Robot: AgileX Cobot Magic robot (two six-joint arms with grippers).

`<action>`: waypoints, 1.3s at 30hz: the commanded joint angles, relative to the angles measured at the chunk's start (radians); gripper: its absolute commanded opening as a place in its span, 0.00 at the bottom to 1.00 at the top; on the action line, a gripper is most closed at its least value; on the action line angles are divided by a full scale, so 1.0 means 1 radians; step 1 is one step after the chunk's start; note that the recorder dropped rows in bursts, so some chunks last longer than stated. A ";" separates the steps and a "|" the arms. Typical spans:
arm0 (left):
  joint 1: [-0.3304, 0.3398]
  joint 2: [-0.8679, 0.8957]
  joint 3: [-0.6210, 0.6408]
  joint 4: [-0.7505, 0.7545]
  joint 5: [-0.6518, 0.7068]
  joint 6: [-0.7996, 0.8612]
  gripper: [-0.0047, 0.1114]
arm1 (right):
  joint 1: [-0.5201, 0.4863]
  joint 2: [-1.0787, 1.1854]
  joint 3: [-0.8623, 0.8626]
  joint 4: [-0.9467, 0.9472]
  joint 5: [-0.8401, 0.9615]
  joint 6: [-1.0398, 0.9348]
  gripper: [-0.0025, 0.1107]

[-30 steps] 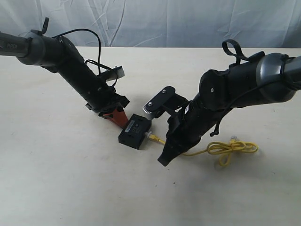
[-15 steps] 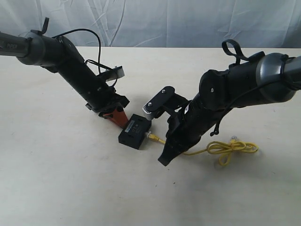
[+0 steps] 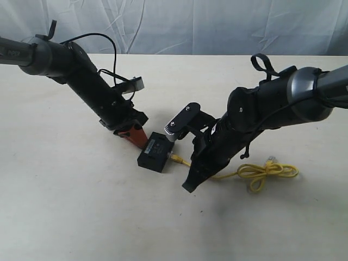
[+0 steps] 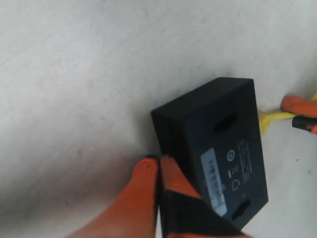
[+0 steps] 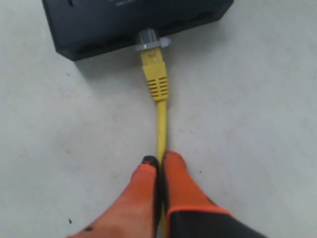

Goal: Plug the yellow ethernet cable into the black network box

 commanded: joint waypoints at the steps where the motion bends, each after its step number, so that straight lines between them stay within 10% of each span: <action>1: 0.003 0.003 0.002 0.023 0.005 0.009 0.04 | 0.000 0.001 0.001 0.042 -0.058 -0.027 0.02; 39: 0.003 0.003 0.002 0.016 -0.003 0.014 0.04 | 0.000 -0.068 -0.001 0.259 -0.060 -0.162 0.02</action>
